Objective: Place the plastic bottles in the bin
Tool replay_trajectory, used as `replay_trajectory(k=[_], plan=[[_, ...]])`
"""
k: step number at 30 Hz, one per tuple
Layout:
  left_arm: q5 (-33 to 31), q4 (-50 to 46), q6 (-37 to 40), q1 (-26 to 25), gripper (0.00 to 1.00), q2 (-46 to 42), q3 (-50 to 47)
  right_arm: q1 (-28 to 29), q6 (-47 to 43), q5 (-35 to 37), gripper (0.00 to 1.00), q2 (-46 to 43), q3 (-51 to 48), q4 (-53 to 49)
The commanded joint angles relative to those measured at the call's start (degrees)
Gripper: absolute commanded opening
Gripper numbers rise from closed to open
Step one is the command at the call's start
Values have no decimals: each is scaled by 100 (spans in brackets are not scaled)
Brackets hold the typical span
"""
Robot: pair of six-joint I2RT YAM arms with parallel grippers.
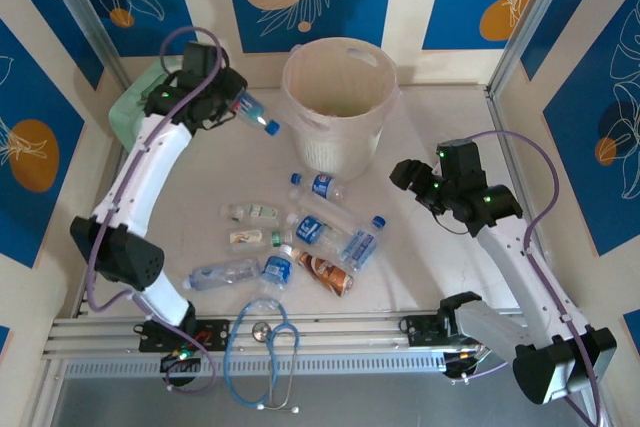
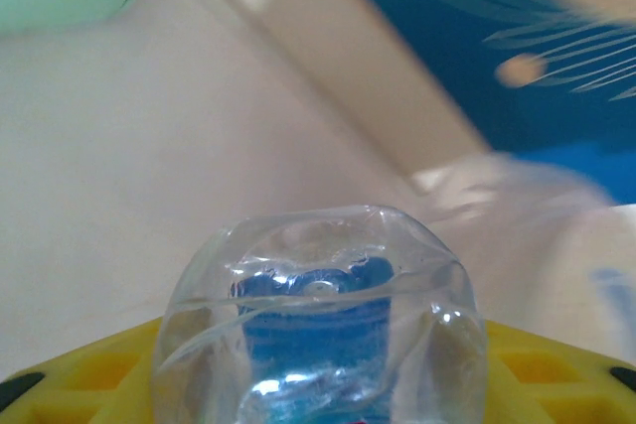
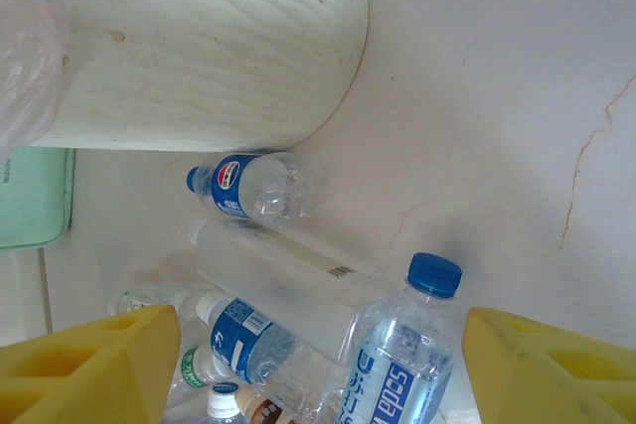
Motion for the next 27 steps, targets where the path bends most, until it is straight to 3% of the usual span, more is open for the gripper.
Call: replay_trajectory(k=[1, 7, 13, 20, 25, 27], plan=[[-118, 75, 191, -57, 56, -206, 510, -13, -55, -147, 75, -134, 11, -52], [202, 1393, 295, -286, 56, 89, 913, -5, -26, -181, 75, -133, -24, -11], [138, 2381, 430, -619, 54, 1157, 1690, 25, -11, -133, 75, -240, -13, -115], [-271, 2128, 952, -821, 56, 2437, 3184, -60, -69, -16, 75, -490, -115, -360], [-271, 1816, 1176, -855, 56, 2794, 3431, -189, -97, -119, 75, -516, -255, -322], [-244, 1691, 1270, -896, 63, 2849, 3422, -219, -111, -163, 75, -490, -303, -283]])
